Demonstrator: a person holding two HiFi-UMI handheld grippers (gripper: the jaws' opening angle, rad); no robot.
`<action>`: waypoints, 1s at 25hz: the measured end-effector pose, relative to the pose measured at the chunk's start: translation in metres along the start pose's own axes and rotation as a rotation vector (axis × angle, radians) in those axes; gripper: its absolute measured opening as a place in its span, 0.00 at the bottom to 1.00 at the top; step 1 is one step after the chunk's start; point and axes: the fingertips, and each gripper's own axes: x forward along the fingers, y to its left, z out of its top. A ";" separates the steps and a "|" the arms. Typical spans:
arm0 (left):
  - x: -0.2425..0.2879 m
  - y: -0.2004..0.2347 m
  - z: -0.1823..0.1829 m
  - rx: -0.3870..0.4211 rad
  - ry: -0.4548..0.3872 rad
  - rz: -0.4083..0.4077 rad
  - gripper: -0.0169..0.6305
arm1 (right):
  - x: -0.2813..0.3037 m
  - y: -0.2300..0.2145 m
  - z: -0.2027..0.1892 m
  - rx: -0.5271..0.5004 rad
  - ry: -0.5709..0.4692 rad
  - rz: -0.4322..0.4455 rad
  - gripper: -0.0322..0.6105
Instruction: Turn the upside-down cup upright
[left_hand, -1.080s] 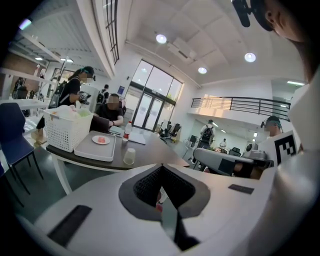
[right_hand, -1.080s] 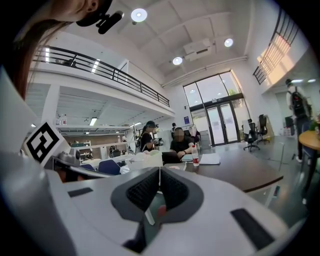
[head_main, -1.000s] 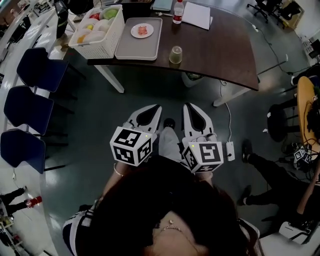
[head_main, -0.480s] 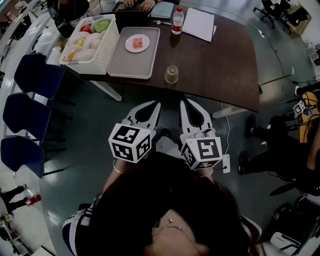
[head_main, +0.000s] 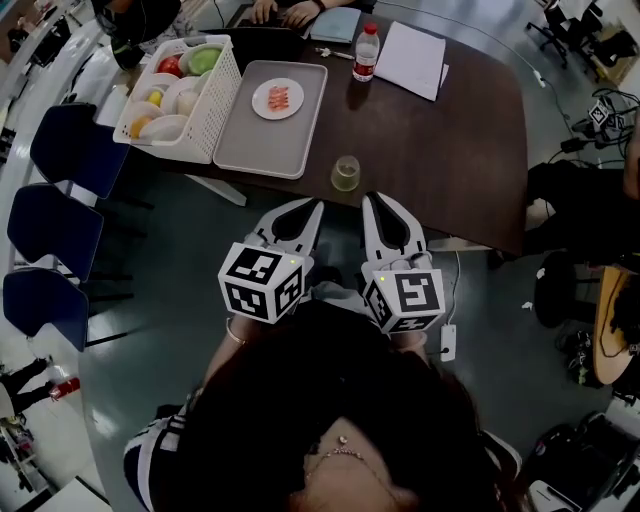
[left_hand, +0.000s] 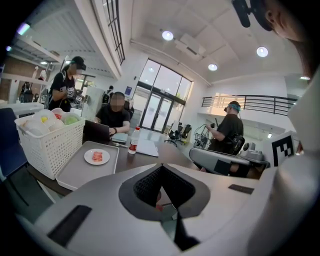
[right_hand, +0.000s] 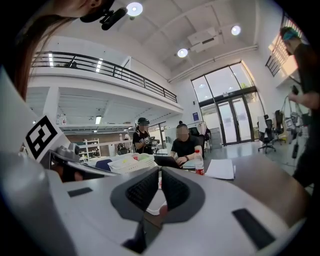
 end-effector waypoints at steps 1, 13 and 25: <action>0.003 0.004 0.002 -0.001 0.000 0.004 0.03 | 0.004 -0.002 0.000 -0.001 0.002 -0.001 0.08; 0.035 0.050 0.016 -0.042 0.023 -0.031 0.03 | 0.059 -0.022 -0.006 -0.023 0.044 -0.077 0.08; 0.061 0.077 0.009 -0.062 0.087 -0.055 0.03 | 0.115 -0.040 -0.063 -0.094 0.172 -0.072 0.32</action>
